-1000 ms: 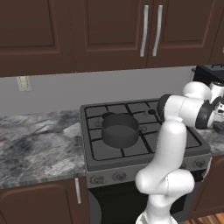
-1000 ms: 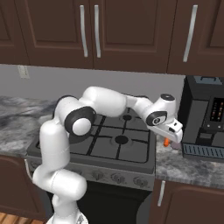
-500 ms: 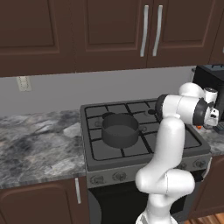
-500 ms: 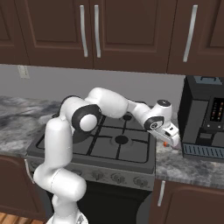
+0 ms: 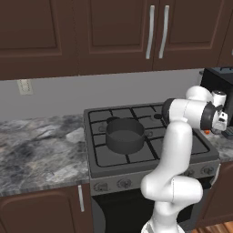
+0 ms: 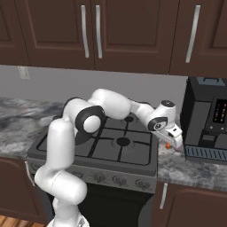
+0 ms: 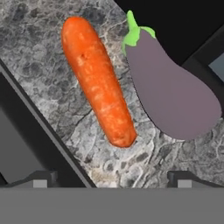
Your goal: Put the eggplant and carrot in the pot. Retrieve the spatula and lightly stir the vegetables in the pot.
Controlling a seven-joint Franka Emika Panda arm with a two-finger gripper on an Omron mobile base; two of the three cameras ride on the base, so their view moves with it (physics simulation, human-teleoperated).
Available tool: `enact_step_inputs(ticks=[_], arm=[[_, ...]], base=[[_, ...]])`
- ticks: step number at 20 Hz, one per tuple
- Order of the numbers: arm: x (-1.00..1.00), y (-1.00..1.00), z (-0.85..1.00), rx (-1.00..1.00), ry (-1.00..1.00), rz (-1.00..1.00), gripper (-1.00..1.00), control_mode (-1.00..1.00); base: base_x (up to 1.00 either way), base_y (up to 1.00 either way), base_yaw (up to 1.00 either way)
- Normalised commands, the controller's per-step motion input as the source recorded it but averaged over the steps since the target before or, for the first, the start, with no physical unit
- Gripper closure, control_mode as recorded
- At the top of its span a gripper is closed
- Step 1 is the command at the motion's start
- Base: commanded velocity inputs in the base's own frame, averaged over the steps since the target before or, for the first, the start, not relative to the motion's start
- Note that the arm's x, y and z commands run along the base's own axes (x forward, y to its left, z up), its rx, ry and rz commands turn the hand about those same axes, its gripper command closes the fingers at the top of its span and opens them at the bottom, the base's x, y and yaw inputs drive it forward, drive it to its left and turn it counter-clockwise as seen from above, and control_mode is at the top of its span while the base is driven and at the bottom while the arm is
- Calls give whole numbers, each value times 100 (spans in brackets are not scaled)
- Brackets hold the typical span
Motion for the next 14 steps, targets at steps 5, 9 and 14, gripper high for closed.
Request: enact_step_inputs(ticks=[5,9,14], arm=[[24,-11,0,2,1,0,-100,-100],[49,-13,0,4,2,0,-100,-100],[29,-8,-7,5,1,0,-100,-100]], base=[[0,0,0],[0,0,0],[0,0,0]])
